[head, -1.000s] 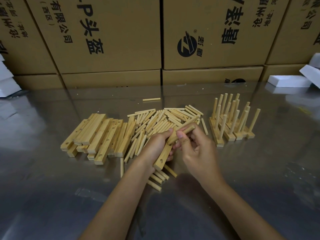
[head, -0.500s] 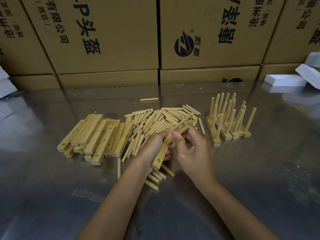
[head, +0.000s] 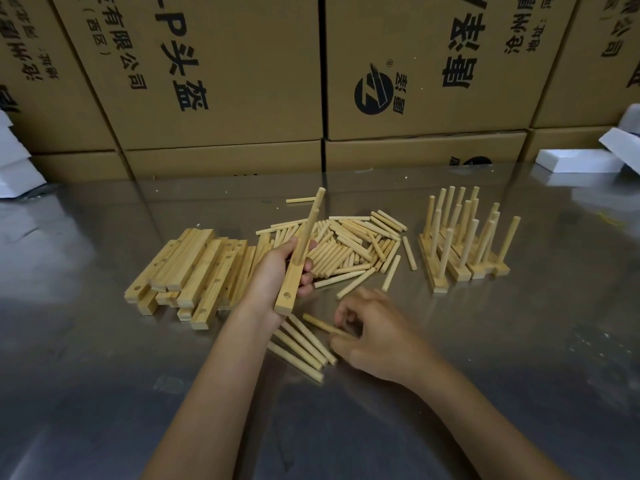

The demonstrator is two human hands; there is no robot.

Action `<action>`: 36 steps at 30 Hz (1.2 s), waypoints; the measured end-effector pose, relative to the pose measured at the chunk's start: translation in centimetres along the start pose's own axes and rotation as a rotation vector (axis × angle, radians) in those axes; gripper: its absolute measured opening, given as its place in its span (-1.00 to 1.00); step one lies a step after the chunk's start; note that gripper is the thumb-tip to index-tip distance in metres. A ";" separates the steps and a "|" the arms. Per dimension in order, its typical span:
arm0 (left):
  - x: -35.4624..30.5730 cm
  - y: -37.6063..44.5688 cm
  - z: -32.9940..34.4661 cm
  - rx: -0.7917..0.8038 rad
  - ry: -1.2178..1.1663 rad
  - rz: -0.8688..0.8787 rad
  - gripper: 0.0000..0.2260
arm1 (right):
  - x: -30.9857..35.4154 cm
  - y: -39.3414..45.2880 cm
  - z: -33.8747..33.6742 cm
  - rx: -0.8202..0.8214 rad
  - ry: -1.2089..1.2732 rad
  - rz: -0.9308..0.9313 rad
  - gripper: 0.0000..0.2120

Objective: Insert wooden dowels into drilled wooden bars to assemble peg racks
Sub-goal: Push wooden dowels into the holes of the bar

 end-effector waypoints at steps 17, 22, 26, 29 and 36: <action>1.6 -0.9 1.4 -0.102 0.154 -0.015 -0.65 | 2.1 -0.6 -3.3 -0.234 0.929 -0.148 -0.90; 1.8 -1.3 1.7 -0.135 0.159 -0.046 -0.64 | 2.7 -0.9 -2.8 -0.304 0.735 -0.275 -0.94; 1.6 -1.6 2.0 -0.180 0.142 -0.050 -0.66 | 2.6 -0.8 -2.7 -0.324 0.708 -0.274 -0.96; 1.6 -1.7 2.0 -0.198 0.120 -0.052 -0.67 | 2.6 -0.7 -2.5 -0.334 0.700 -0.262 -0.95; 1.4 -1.7 1.9 -0.290 0.162 -0.023 -0.64 | 2.4 -0.6 -2.0 -0.325 0.744 -0.200 -0.97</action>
Point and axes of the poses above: each hand's wrist, its own y-axis towards the middle knuckle, its own z-axis out of the palm, x = y × z, the point moved 3 cm from there along y, towards the middle knuckle, and after that the axes turned 4 degrees about -y, right-handed, at the moved point
